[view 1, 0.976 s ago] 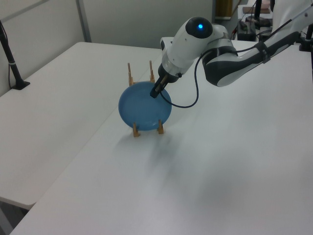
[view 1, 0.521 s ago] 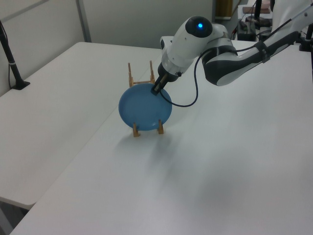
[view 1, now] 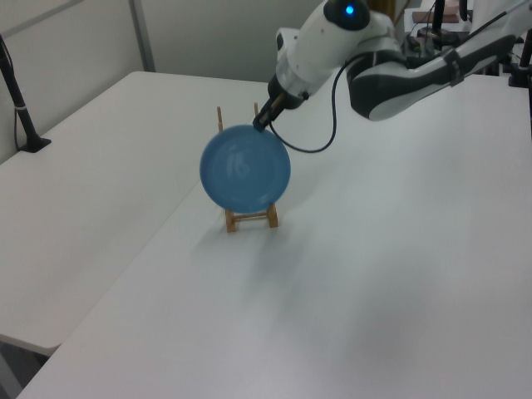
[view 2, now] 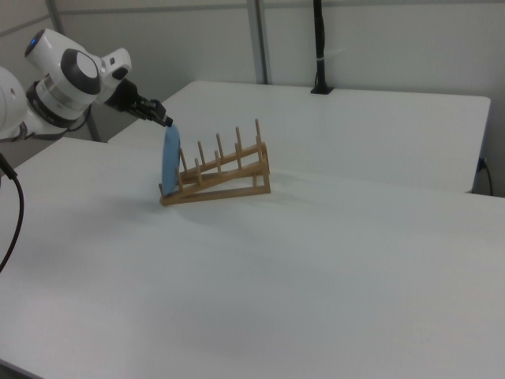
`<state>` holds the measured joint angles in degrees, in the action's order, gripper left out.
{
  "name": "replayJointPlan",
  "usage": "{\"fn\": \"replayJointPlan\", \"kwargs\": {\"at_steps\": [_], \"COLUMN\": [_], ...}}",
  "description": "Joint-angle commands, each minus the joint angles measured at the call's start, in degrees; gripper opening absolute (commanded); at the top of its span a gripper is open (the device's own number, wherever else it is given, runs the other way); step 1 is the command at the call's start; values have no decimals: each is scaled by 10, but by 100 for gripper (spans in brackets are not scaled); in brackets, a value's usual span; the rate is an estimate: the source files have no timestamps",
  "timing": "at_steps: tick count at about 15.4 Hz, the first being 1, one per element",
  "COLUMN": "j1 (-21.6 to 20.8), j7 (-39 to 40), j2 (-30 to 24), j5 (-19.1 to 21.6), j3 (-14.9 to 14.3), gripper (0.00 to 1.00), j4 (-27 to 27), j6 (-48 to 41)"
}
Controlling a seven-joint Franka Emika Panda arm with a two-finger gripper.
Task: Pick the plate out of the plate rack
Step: 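Lower the gripper over the plate rim and close on it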
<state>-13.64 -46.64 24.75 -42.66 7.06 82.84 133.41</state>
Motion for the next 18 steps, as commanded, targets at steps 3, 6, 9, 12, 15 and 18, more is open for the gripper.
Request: {"fn": "replayJointPlan", "kwargs": {"at_steps": [3,6,9,12,15,18], "j1": [7,6,4,-2,-6,-10], "j7": [-9,-8,-10,-10,-11,-12], "j2": [-27,-26,-22,-1,18,32], "j5": [-10,-10,-10,-14,-32,-38], "j3": [-2,-2,-2,-2,-2,-2], "gripper": [7,16,55,67,66,26], "j4": [15,18,20,20,20,19], "j6": [1,1,1,1,1,1]}}
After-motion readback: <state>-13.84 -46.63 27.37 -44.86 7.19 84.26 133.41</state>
